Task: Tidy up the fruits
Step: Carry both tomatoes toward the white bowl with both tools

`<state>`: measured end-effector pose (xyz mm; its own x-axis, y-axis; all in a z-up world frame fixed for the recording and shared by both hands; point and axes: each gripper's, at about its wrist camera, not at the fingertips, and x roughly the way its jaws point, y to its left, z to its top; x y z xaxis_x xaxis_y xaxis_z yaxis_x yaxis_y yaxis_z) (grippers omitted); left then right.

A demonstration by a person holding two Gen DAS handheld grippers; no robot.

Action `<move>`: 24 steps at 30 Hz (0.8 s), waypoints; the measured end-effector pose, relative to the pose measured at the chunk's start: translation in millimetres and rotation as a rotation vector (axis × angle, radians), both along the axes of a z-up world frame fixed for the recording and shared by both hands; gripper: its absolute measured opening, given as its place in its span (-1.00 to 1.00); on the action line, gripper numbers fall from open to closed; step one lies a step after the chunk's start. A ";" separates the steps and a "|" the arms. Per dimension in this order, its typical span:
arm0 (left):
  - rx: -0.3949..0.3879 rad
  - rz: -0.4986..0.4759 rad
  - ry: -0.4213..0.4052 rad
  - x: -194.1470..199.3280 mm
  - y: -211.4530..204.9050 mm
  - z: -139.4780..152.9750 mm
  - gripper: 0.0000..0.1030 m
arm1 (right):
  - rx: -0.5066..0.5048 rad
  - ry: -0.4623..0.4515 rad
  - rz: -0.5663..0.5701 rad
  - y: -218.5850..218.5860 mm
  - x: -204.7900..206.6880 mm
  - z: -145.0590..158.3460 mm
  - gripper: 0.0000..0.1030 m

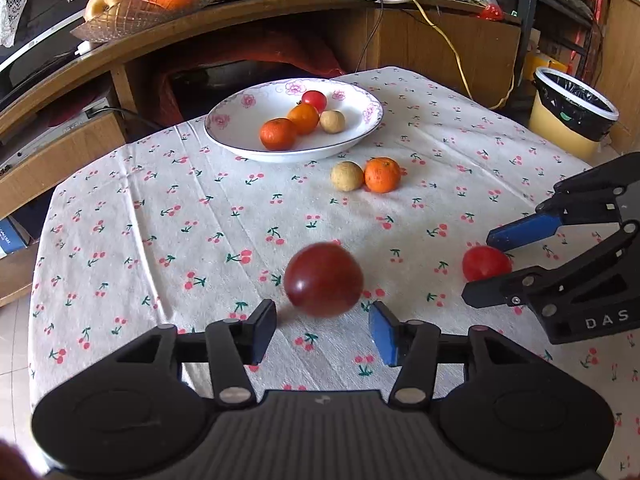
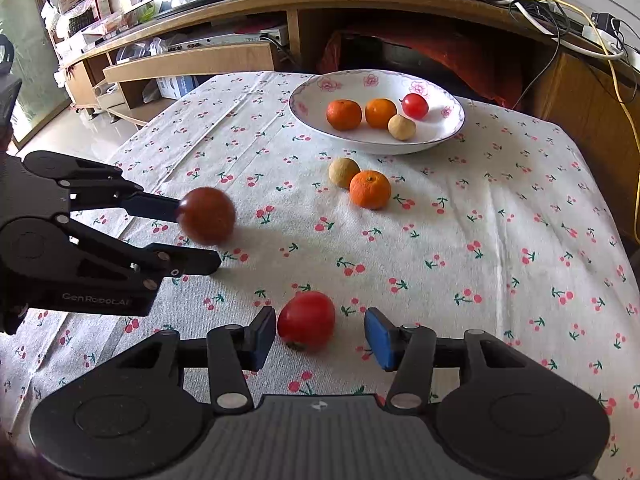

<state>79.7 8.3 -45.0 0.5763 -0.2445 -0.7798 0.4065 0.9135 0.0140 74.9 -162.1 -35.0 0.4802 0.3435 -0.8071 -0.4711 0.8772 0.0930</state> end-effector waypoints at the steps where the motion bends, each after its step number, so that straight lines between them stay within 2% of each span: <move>1: -0.003 0.004 -0.002 1.9 0.0 -0.2 0.16 | 0.001 0.000 0.001 0.5 0.2 -0.1 -0.12; 5: -0.009 0.000 -0.027 13.7 -4.5 -1.2 0.16 | -0.015 -0.008 0.015 5.2 -0.4 -0.2 -0.26; 6: -0.015 0.002 -0.034 17.4 -5.9 -1.6 0.16 | -0.022 -0.014 0.017 6.3 -0.4 -0.5 -0.39; 8: -0.025 0.004 -0.045 25.9 -9.2 -3.0 0.17 | -0.023 -0.022 0.035 8.4 -0.9 -0.4 -0.52; 12: -0.041 0.023 -0.048 36.1 -9.0 -8.1 0.10 | -0.022 -0.015 0.041 9.2 1.2 -0.1 -0.53; 15: -0.050 0.019 -0.055 39.9 -6.1 -7.7 -0.09 | -0.007 0.007 0.037 7.3 6.4 0.7 -0.53; 18: -0.090 0.034 -0.044 46.0 -1.6 -8.1 -0.09 | 0.011 0.022 0.021 4.5 12.3 0.0 -0.53; 24: -0.069 0.032 -0.063 51.0 -6.8 -10.1 -0.01 | 0.034 0.042 0.005 1.9 15.5 -0.2 -0.53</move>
